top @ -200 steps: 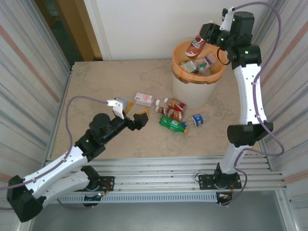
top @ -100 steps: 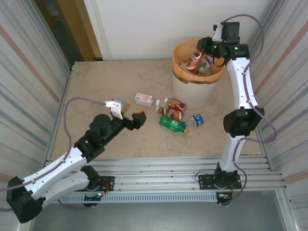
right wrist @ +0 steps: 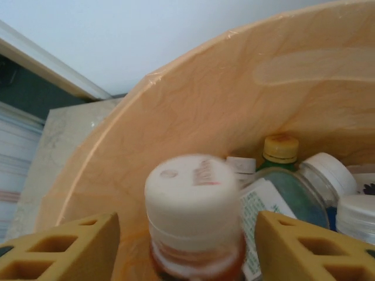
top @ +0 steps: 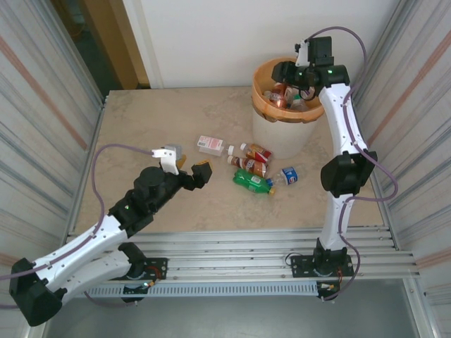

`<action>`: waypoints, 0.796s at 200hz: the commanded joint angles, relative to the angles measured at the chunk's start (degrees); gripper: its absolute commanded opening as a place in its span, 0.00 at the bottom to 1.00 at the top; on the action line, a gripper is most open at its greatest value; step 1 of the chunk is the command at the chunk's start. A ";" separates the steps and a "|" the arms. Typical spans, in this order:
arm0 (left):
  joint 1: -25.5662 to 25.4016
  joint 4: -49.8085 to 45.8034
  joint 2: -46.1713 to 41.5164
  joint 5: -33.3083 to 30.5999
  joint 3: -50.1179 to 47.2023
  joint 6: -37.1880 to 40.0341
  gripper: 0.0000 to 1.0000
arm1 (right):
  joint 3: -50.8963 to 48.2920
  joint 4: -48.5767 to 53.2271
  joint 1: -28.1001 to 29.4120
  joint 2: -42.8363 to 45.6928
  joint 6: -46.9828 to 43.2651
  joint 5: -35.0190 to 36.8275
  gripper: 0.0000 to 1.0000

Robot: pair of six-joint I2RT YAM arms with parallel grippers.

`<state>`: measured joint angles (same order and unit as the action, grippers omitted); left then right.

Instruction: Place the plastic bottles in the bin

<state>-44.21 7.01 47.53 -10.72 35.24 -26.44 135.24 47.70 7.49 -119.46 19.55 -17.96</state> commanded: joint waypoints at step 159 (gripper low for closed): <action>5.65 -16.67 10.21 -9.09 10.38 -17.78 0.99 | -13.12 4.88 -1.51 22.37 -5.18 11.25 0.98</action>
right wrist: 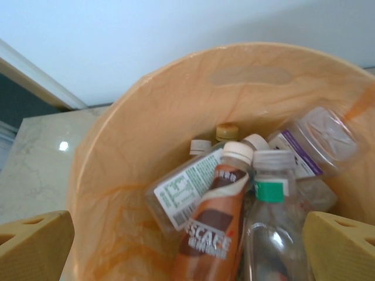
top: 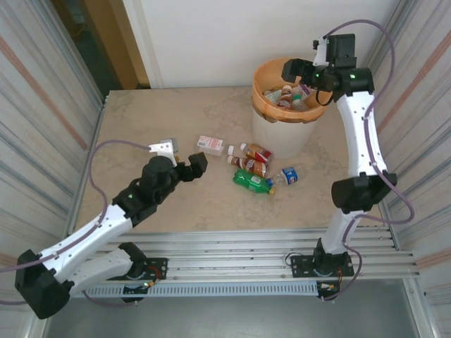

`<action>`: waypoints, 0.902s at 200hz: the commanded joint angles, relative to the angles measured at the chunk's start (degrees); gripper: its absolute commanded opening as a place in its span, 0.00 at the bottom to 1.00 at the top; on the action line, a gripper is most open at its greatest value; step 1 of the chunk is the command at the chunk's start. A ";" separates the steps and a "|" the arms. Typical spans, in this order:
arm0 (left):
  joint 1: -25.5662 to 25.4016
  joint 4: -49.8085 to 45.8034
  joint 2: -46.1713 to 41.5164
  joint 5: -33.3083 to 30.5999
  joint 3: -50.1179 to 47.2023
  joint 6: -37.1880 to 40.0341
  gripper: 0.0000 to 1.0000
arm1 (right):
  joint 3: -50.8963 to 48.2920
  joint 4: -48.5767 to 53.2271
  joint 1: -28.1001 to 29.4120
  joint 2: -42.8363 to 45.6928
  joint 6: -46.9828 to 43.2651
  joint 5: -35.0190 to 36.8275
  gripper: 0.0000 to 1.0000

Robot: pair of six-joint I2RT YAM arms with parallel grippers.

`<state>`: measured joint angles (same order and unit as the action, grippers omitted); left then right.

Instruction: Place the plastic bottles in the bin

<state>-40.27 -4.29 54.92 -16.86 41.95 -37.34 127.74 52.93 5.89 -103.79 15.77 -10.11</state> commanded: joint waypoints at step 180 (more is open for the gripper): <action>5.71 -39.31 60.57 -2.83 54.95 -35.78 0.90 | -39.57 -5.11 0.50 36.32 2.43 13.76 0.98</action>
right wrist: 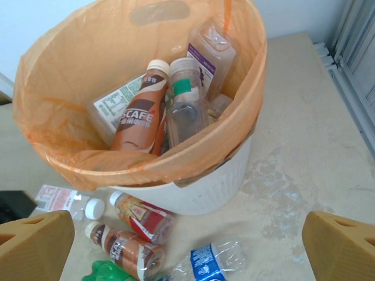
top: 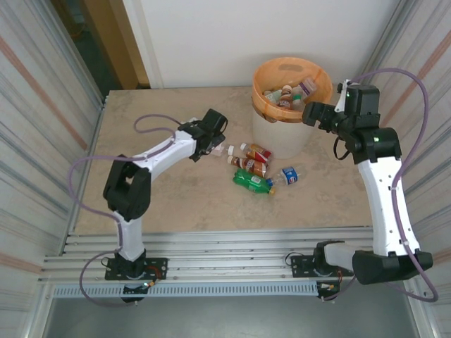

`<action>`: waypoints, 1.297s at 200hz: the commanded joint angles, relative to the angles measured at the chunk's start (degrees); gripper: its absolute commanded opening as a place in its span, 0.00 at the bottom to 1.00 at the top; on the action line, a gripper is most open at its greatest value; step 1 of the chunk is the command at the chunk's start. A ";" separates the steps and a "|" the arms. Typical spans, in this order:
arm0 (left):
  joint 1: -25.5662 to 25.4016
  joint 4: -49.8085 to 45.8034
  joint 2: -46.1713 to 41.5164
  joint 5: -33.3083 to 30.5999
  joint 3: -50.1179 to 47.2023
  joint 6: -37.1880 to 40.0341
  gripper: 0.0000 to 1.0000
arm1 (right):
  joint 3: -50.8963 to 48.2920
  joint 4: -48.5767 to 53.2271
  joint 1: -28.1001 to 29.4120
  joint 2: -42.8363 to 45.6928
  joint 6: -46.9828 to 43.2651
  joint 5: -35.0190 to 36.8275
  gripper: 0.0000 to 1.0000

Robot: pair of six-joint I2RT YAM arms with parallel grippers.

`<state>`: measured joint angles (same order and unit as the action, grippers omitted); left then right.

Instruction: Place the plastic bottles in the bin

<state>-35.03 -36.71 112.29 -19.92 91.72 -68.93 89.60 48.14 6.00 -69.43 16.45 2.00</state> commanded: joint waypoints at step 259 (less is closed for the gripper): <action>3.80 -18.58 24.02 2.34 24.98 -5.96 0.79 | -4.56 -2.19 2.53 3.85 2.10 1.78 0.98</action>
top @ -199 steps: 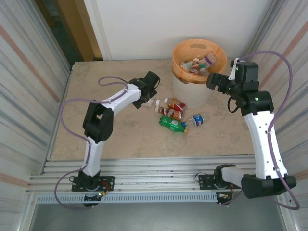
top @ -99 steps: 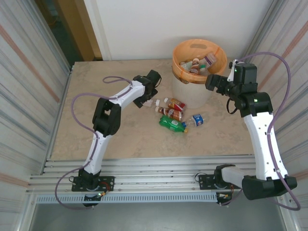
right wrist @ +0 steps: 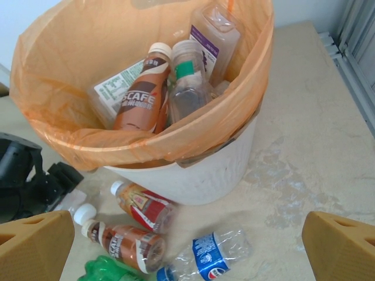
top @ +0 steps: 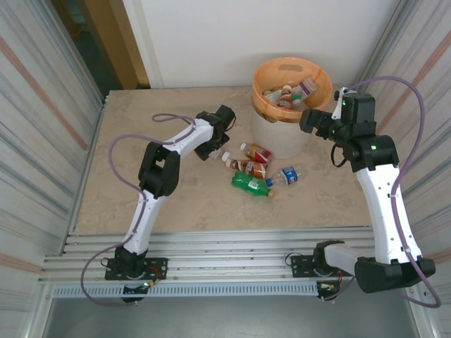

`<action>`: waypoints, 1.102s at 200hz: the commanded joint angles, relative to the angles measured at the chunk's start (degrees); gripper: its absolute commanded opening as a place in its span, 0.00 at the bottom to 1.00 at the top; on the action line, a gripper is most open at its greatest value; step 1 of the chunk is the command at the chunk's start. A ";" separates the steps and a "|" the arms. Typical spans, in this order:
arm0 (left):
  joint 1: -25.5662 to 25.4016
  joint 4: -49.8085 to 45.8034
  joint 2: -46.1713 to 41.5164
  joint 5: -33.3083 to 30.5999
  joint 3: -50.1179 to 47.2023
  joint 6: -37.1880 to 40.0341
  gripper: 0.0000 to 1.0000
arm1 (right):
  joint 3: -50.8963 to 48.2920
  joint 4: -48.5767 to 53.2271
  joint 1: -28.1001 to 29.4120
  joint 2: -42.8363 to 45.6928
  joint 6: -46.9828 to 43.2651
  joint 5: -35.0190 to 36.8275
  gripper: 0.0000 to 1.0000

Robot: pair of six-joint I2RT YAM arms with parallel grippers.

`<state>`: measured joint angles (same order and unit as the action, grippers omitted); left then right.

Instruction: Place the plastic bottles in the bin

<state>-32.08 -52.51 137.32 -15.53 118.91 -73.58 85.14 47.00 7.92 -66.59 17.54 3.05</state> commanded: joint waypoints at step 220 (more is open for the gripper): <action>3.51 14.33 -54.06 -11.91 -44.47 25.59 0.55 | -16.37 5.58 40.71 -2.24 -1.20 5.84 0.98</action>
<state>-29.19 -38.11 89.49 -25.61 80.51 -51.62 74.08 50.04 41.87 -67.20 12.08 6.52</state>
